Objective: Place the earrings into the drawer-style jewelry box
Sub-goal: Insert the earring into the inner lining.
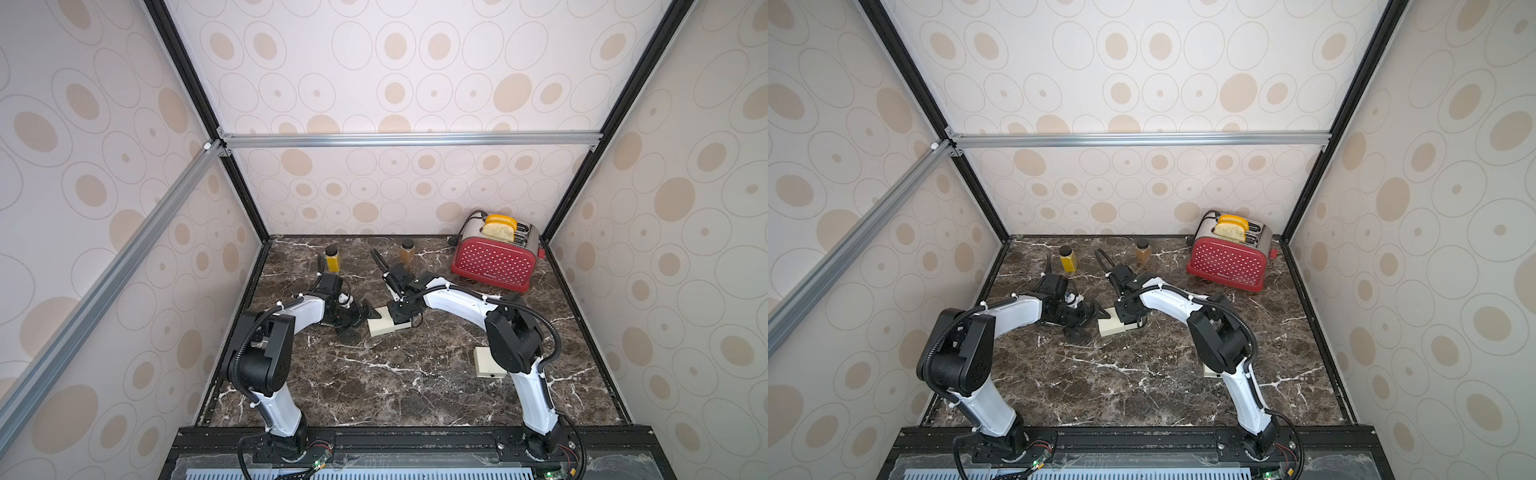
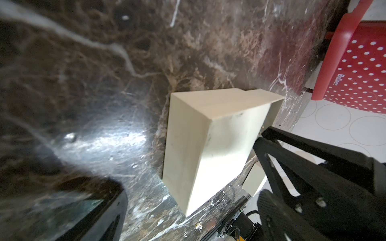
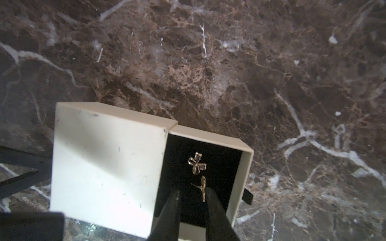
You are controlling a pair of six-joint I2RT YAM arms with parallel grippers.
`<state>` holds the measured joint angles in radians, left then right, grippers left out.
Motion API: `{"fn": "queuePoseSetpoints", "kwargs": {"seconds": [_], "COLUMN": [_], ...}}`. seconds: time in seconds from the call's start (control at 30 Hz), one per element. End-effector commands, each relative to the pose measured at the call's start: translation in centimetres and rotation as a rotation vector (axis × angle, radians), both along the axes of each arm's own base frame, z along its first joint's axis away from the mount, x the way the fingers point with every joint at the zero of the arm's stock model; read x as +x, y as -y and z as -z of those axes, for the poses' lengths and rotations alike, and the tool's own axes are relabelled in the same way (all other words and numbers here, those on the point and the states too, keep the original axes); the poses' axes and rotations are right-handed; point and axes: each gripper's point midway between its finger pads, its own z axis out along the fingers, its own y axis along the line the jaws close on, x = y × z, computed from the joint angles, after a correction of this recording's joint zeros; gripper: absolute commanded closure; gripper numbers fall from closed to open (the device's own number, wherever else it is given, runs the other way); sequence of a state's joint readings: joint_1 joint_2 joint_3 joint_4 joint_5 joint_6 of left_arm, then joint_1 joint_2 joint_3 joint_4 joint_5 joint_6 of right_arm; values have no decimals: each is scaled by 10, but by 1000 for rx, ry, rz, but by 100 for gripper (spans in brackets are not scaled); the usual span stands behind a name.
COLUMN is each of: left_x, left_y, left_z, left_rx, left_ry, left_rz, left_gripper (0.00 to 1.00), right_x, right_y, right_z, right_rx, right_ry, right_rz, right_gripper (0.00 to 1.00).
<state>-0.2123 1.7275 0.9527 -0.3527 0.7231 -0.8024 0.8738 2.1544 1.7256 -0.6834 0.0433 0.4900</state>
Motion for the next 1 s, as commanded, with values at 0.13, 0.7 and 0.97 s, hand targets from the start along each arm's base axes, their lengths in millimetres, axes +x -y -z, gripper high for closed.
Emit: {"fn": "queuePoseSetpoints", "kwargs": {"seconds": [0.13, 0.7, 0.97], "left_x": [-4, -6, -7], "left_y": [-2, -3, -3], "left_z": [9, 9, 9], "left_rx": [36, 38, 39], "left_ry": [-18, -19, -18], "left_rz": [8, 9, 9], "left_gripper": [1, 1, 1], "right_x": [-5, -10, -10], "right_y": [-3, -4, -2], "right_z": [5, 26, 32], "right_rx": [12, 9, -3], "right_ry": [-23, -64, -67], "right_rz": [-5, -6, -1], "right_gripper": [78, 81, 82]}}
